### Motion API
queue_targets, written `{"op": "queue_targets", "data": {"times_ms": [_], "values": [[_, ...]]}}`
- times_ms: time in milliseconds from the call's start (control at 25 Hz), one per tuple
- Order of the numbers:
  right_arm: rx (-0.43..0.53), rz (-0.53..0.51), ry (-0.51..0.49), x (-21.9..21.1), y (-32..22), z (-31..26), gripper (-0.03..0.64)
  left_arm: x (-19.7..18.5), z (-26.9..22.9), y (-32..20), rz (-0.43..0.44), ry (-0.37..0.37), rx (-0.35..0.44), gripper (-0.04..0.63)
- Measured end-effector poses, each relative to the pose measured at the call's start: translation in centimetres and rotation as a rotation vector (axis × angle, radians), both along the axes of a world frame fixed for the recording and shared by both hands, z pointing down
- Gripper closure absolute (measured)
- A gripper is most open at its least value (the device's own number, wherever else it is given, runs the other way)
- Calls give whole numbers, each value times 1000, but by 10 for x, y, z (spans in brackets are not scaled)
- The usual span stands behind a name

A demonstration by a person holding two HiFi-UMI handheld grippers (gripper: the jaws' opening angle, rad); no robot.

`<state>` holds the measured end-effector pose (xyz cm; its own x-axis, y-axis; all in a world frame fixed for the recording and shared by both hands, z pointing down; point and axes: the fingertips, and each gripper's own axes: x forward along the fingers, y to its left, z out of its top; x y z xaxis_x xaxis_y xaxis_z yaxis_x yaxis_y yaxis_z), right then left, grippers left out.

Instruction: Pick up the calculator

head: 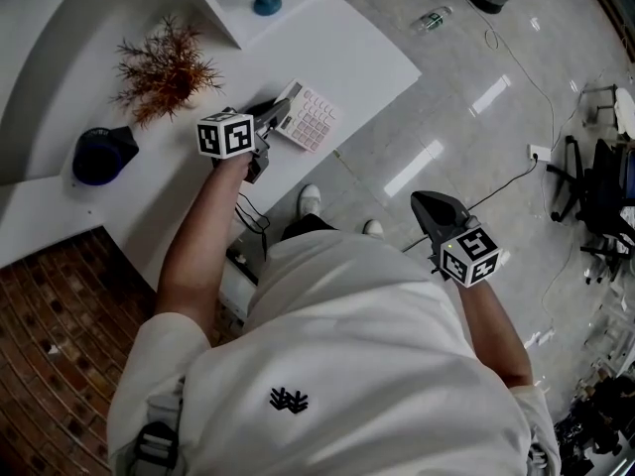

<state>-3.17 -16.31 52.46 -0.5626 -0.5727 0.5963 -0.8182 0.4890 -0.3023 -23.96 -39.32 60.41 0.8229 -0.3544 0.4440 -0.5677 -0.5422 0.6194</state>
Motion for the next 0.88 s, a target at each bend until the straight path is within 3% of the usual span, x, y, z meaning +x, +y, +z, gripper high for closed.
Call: {"op": "queue_targets", "data": {"times_ms": [880], "values": [[83, -95, -88, 85, 62, -2, 604, 59, -122, 96, -118, 38, 148, 538]]}}
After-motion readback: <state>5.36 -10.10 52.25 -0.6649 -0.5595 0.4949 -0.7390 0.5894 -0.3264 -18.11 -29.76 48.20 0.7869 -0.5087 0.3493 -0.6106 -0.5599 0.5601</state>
